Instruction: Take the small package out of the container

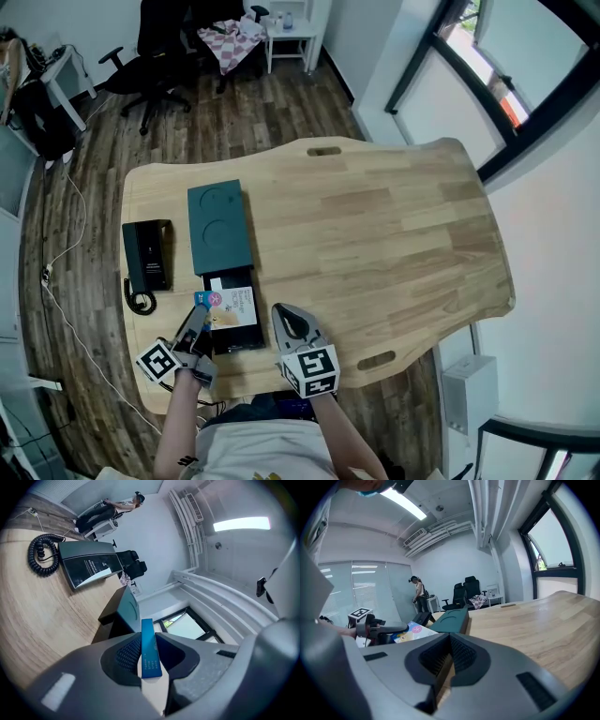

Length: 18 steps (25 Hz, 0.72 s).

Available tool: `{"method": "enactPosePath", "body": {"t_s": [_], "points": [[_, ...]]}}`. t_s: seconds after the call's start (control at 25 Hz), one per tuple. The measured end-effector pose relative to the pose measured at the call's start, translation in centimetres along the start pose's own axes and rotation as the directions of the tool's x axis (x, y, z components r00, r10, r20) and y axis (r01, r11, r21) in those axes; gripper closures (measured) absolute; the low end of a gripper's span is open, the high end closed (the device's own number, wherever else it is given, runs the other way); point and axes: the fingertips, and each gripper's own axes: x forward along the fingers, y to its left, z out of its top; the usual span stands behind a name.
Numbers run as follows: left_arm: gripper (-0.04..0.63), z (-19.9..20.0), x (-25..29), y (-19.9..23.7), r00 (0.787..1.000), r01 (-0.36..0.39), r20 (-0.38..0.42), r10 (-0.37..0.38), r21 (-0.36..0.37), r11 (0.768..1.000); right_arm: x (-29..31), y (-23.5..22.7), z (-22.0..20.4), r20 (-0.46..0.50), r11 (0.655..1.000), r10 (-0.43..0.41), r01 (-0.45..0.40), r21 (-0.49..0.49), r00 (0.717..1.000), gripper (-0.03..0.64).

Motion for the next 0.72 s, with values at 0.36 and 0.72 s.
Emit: {"method": "enactPosePath", "body": {"t_s": [0.36, 0.72], "points": [[0.502, 0.4, 0.1, -4.2, 0.997, 0.079, 0.003, -0.079, 0.037, 0.996, -2.3, 0.0, 2.5, 0.067, 0.999, -0.032, 0.033, -0.018, 0.997, 0.611], [0.502, 1.3, -2.1, -8.1, 0.986, 0.156, 0.047, -0.159, 0.058, 0.986, -4.2, 0.8, 4.5, 0.127, 0.997, -0.058, 0.063, -0.04, 0.99, 0.611]]}}
